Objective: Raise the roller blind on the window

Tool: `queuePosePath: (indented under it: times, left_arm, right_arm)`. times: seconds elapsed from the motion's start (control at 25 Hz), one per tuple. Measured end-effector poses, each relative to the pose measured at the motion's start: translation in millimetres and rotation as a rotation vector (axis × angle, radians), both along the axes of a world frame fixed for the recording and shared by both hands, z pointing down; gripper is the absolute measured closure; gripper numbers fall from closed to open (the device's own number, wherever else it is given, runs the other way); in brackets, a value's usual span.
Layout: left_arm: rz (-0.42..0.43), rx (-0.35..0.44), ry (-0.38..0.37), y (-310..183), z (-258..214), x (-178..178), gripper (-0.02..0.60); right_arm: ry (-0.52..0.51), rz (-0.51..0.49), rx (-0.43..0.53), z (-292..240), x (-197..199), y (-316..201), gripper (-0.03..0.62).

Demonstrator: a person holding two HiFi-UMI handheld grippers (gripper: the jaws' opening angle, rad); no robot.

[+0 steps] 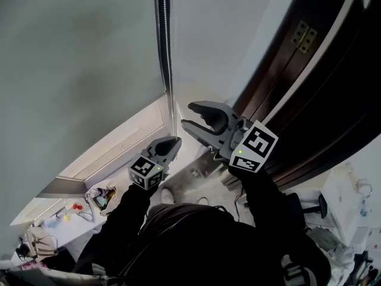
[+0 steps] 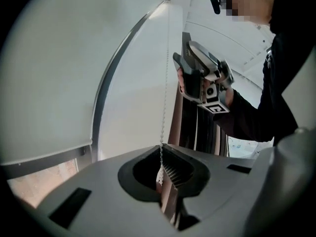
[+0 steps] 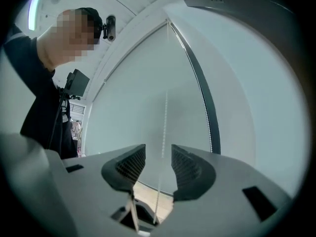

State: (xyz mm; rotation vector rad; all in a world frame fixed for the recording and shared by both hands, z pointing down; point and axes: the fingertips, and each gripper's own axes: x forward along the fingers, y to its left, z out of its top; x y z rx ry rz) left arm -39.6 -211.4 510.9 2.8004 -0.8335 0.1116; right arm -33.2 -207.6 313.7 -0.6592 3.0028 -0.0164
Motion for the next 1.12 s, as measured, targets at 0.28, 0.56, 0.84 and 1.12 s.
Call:
queuePosePath:
  times: [0.28,0.56,0.84,1.12]
  left_arm:
    - [0.082,-0.176,-0.14,51,119,9,0.565]
    - [0.094,-0.242,-0.181,77,169,6,0.565]
    - [0.09,-0.259,-0.167,75,169,4,0.565]
    - [0.006,-0.296,-0.099,58,159,-15,0.56]
  right_arm:
    - [-0.014,-0.071,0.01,-27,-9,-2,0.399]
    - [-0.018,-0.129,0.027,-38,-27,6,0.402]
    - [-0.024,-0.123,0.041,-49,-28,7,0.568]
    - [-0.046,-0.16,0.007,-56,-25,8,0.586]
